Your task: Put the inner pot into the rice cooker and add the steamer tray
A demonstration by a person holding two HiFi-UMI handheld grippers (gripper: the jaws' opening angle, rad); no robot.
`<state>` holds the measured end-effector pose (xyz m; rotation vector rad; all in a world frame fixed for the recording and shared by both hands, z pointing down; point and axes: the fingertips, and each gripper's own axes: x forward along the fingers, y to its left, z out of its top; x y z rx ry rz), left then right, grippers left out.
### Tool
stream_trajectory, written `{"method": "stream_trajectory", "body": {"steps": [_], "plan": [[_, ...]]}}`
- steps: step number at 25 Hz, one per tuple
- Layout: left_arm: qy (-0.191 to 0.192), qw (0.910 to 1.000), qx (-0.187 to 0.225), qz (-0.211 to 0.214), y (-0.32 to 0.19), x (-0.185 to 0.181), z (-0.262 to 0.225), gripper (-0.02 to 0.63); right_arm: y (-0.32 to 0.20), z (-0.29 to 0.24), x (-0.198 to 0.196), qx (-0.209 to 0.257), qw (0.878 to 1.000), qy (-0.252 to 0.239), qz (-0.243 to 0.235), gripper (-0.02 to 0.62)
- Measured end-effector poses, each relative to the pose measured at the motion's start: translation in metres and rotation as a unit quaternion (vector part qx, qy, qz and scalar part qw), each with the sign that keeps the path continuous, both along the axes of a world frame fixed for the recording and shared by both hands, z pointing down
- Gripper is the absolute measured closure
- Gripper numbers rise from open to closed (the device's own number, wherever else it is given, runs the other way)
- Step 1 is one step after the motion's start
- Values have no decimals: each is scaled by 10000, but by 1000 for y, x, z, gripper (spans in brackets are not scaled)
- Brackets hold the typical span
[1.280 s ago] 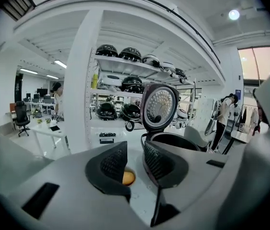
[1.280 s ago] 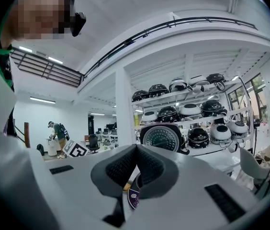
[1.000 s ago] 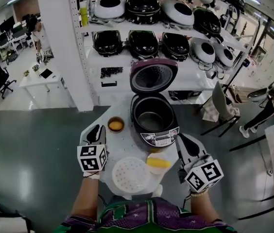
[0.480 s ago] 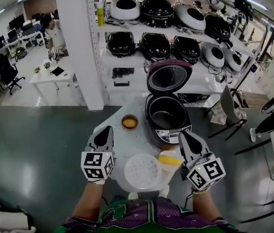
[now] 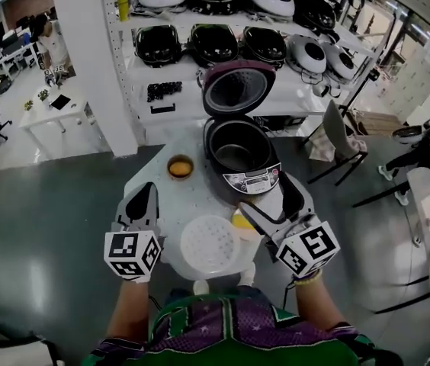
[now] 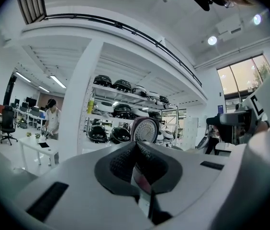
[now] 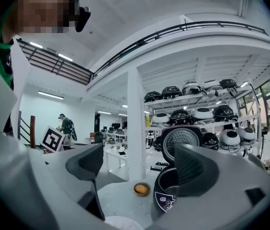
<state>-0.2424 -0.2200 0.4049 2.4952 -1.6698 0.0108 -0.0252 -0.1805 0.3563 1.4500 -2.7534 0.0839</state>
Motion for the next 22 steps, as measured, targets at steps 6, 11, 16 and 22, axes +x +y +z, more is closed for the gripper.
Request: {"method": "stream_trajectory", "body": {"steps": [6, 11, 16, 22], "plan": [[-20, 9999, 72, 153, 9, 18, 13, 584, 8, 69, 5, -531, 9979, 358, 22, 127], [-41, 9997, 18, 258, 15, 28, 25, 584, 11, 130, 12, -1043, 9933, 482, 143, 151], [-123, 9992, 42, 370, 21, 39, 33, 584, 9, 194, 18, -1453, 9870, 649, 242, 168], [-164, 9987, -1, 473, 35, 49, 42, 584, 15, 266, 23, -1890, 9781, 791, 372, 195]]}}
